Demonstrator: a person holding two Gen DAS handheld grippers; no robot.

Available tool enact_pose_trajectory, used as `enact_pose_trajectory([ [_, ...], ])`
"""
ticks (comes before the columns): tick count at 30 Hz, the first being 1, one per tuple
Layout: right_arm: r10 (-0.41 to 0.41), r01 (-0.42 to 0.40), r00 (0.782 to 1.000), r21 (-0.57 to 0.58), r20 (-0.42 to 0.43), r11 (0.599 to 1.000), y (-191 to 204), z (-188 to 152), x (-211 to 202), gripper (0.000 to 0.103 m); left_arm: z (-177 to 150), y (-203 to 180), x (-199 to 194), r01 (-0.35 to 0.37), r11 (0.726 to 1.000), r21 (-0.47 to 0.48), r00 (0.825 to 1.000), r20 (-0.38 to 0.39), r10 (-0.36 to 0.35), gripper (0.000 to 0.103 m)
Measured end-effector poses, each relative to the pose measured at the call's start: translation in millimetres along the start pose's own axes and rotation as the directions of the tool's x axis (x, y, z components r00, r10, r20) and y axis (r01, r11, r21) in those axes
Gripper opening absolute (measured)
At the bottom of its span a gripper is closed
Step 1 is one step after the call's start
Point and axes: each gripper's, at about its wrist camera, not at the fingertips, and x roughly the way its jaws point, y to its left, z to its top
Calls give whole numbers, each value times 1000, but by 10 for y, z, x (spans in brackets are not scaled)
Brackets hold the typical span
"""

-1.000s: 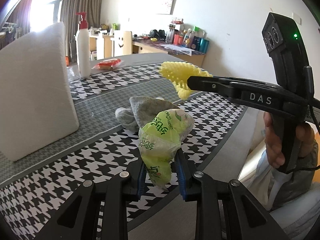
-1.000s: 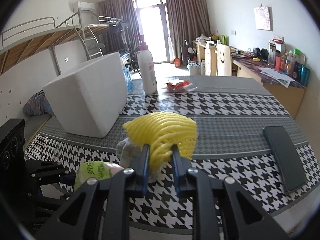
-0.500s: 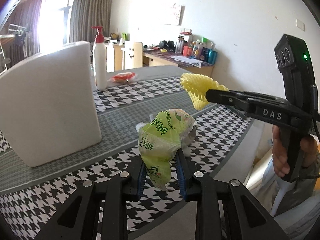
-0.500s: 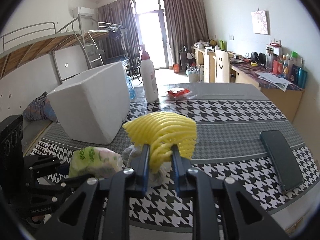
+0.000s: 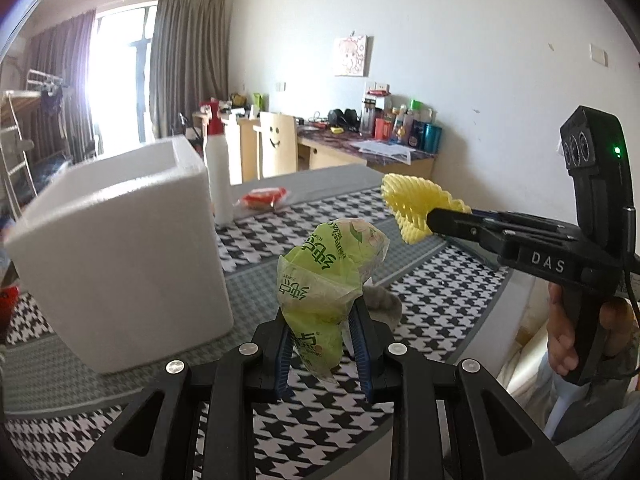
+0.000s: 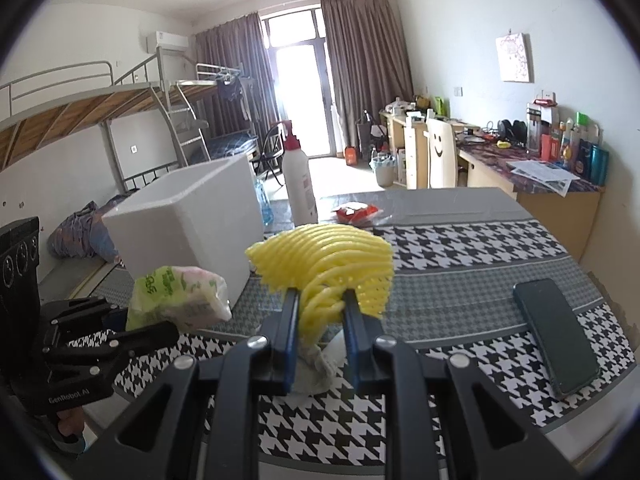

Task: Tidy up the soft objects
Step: 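Lift the sponge and green packet with both tools and carry them over the foam box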

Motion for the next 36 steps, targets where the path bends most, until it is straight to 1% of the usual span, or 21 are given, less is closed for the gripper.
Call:
enact_pose_trajectory([
  [9, -3, 4, 999, -18, 36, 1000, 37, 90, -15, 24, 210, 16, -74, -48, 999, 14, 997, 58, 47, 29],
  [12, -1, 2, 998, -24, 60, 1000, 51, 125, -40, 24, 250, 18, -74, -62, 998, 11, 996, 65, 61, 29],
  [18, -1, 3, 997, -32, 73, 999, 73, 158, -50, 24, 324, 9, -92, -71, 997, 18, 994, 81, 70, 29],
  [27, -2, 6, 994, -36, 107, 999, 96, 256, -113, 24, 470, 37, -172, -94, 995, 18, 988, 126, 91, 29],
  [32, 1, 3, 993, -33, 122, 999, 86, 315, -121, 24, 548, 74, -198, -90, 996, 19, 985, 146, 86, 29],
  [36, 2, 2, 991, -26, 135, 1000, 88, 372, -133, 24, 619, 114, -212, -107, 994, 10, 981, 162, 104, 29],
])
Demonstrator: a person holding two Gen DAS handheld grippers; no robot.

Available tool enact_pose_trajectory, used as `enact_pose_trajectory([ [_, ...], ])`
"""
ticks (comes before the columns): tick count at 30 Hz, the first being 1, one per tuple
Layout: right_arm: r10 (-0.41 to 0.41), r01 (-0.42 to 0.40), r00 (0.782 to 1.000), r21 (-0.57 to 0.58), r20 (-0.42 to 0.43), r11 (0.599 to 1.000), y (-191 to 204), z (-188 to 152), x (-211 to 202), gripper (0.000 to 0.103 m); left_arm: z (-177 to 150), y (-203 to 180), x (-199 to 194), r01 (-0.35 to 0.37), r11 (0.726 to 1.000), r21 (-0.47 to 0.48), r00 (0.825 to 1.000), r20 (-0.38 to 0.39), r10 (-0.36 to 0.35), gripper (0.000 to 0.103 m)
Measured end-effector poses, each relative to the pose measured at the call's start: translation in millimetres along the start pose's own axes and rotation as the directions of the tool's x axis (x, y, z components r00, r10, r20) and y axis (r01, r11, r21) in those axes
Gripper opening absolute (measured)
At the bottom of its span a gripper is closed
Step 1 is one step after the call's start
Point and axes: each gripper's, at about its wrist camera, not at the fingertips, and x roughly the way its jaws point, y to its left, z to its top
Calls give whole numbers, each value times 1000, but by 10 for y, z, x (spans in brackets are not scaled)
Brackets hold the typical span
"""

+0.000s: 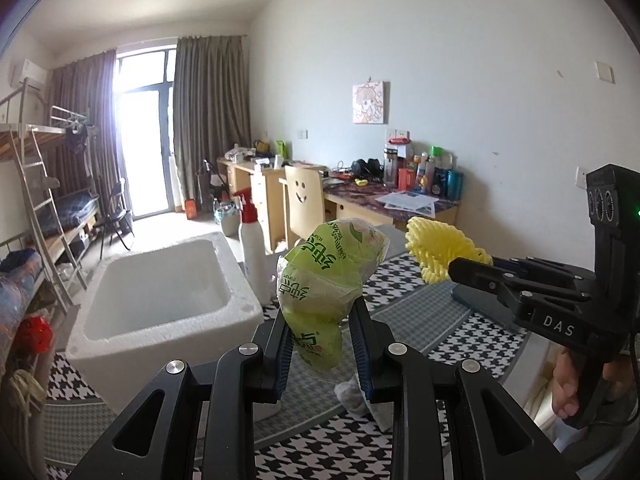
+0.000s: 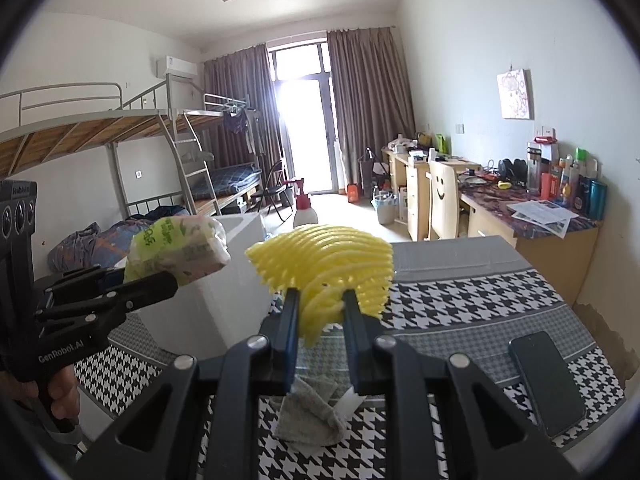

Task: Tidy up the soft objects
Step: 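Lift the sponge and green packet with both tools and carry them over the foam box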

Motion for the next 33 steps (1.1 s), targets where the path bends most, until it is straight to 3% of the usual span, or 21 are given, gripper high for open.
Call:
enact_pose_trajectory([
  [33, 75, -72, 995, -35, 72, 997, 241, 392, 144, 24, 317, 304, -36, -141, 989, -50, 986, 80, 144, 29],
])
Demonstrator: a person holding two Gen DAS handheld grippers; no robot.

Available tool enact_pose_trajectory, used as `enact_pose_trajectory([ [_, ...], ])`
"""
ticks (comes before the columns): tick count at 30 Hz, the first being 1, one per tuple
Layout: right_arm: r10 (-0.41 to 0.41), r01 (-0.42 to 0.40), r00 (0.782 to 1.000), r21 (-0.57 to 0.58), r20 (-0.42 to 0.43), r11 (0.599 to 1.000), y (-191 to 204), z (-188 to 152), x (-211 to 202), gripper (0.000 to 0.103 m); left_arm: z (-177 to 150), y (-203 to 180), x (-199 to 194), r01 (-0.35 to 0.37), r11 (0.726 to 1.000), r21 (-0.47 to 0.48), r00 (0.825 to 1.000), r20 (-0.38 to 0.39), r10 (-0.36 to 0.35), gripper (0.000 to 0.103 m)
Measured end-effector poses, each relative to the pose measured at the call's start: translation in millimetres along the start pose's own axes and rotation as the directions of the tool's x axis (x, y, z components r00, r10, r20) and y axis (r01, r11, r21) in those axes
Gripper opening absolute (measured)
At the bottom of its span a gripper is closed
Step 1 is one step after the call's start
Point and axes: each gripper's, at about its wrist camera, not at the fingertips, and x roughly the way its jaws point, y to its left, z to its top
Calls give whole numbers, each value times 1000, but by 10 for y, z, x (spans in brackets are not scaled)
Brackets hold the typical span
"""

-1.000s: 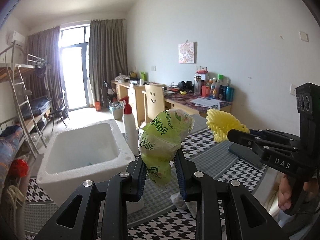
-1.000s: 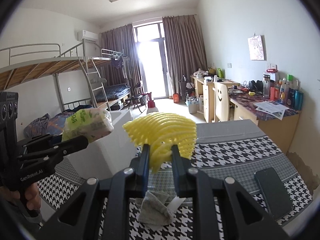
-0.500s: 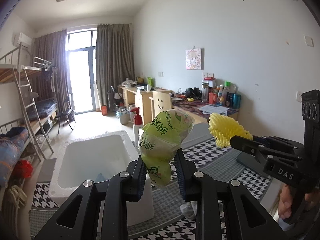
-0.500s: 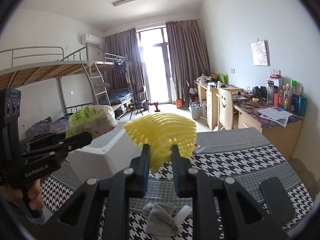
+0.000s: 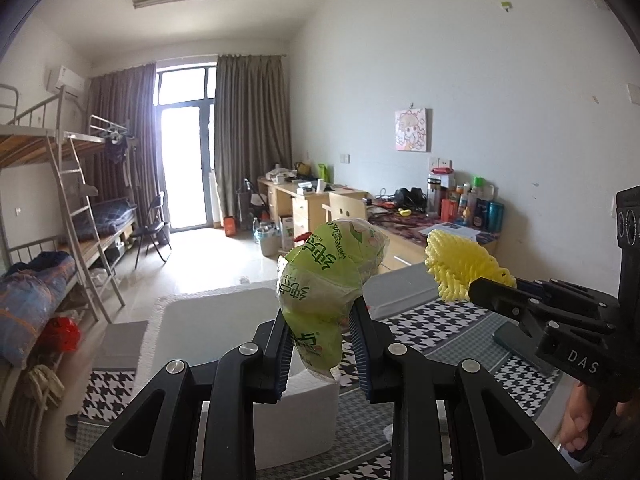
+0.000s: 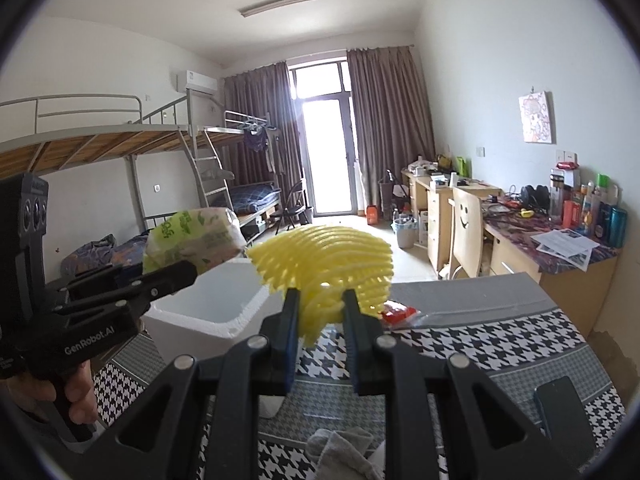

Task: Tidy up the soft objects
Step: 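Lift the sponge and green packet with both tools and carry them over the foam box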

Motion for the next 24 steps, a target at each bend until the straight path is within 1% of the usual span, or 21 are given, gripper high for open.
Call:
enact_pose_trajectory([
  [4, 20, -20, 1000, -7, 2, 1000, 34, 23, 56, 24, 28, 35, -17, -25, 1000, 1, 1000, 6, 25, 29],
  [13, 61, -61, 998, -19, 1, 998, 108, 85, 171, 24, 42, 190, -19, -71, 997, -31, 997, 13, 72, 29],
  [24, 114, -115, 993, -45, -33, 992, 229, 148, 368, 24, 34, 363, 47, -142, 988, -57, 990, -10, 142, 29],
])
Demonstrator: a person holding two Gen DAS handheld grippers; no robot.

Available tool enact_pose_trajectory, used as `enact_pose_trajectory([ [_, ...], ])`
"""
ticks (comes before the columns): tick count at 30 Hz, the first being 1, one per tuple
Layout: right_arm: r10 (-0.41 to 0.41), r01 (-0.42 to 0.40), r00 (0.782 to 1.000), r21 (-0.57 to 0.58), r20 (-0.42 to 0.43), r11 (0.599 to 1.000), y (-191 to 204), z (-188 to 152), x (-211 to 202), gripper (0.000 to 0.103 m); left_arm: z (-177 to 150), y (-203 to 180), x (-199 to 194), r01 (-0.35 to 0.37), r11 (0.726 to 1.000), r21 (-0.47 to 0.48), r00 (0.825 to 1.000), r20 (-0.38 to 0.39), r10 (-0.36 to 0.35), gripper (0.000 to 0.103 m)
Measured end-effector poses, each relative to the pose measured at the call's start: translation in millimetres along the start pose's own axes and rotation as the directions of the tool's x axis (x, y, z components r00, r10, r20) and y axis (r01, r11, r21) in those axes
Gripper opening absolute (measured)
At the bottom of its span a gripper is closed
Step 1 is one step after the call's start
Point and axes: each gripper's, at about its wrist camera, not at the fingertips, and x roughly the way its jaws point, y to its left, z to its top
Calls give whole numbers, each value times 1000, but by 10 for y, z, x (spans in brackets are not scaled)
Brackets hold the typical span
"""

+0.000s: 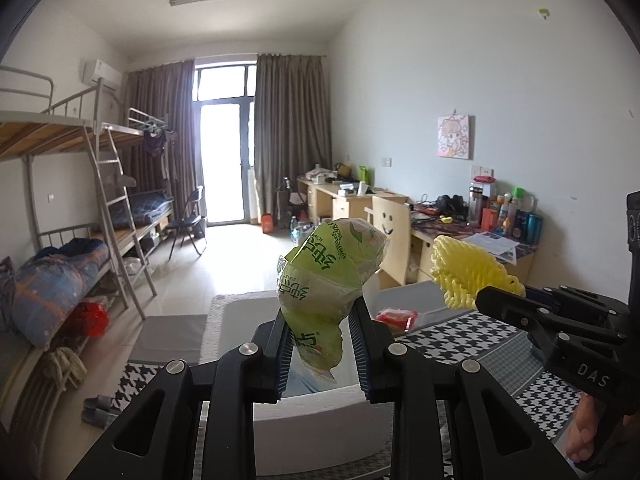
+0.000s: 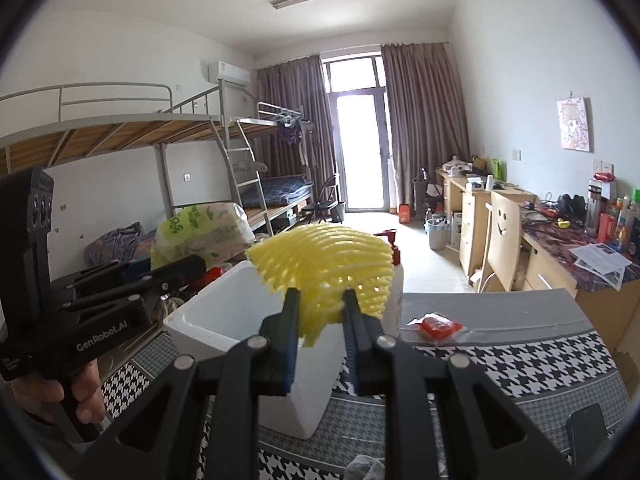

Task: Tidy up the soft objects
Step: 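Lift the sponge and green packet with both tools and carry them over the foam box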

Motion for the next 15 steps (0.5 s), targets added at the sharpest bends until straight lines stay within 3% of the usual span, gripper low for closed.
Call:
enact_pose_trajectory([
  [15, 36, -37, 998, -24, -53, 999, 111, 67, 264, 24, -56, 220, 200, -18, 999, -29, 998, -63, 16, 29],
])
